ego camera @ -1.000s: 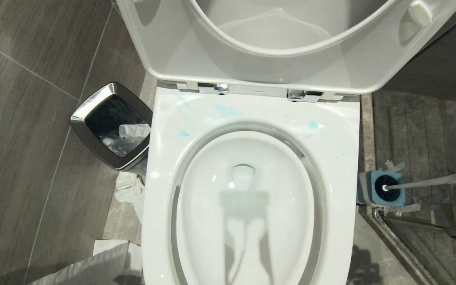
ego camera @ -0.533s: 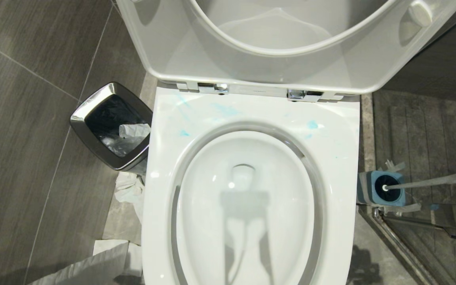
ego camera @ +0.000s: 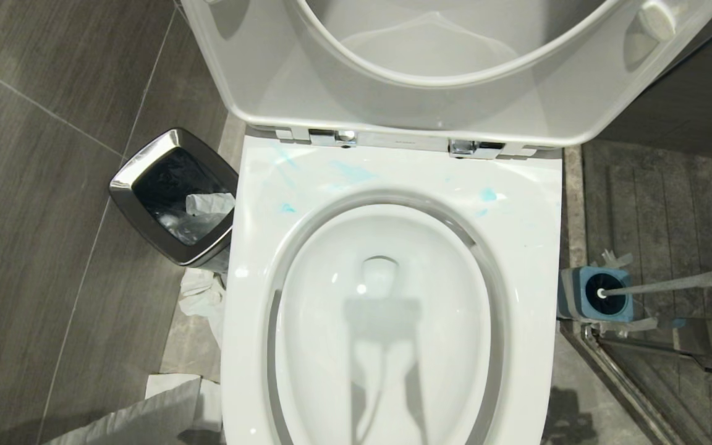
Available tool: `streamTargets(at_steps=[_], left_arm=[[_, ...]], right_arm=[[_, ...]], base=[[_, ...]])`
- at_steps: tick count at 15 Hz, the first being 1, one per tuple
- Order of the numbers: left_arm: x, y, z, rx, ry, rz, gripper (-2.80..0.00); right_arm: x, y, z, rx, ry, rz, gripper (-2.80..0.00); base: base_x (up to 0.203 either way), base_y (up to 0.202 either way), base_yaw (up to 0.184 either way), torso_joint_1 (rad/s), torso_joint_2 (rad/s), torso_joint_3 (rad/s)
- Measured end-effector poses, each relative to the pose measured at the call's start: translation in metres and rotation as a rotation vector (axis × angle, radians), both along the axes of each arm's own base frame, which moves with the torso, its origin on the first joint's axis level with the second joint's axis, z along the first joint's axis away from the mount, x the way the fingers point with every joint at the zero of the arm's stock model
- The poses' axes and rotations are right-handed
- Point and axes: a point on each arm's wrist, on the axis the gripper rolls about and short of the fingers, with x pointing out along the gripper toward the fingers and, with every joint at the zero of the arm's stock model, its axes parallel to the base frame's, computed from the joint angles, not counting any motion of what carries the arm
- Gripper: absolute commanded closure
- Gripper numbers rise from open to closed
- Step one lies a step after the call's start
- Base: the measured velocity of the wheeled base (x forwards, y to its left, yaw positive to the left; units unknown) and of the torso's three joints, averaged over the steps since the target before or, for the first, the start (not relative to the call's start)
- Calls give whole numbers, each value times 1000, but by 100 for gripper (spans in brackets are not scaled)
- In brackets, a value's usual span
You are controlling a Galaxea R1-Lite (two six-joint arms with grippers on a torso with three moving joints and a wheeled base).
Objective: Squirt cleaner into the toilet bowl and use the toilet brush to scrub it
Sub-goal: Pour in the cleaning agent
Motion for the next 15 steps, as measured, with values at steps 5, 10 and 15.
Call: streamTargets(at_steps=[5, 10, 15], left_arm=[[0, 0, 0, 0, 0, 0, 0], [0, 0, 0, -1, 0, 0, 0], [0, 0, 0, 0, 0, 0, 0]], right_arm=[[4, 0, 47, 3, 230, -14, 0], [92, 1, 109, 12, 312, 24, 0], [203, 2, 100, 2, 218, 99, 0]], base=[[0, 0, 0, 0, 0, 0], [0, 0, 0, 0, 0, 0], [0, 0, 0, 0, 0, 0]])
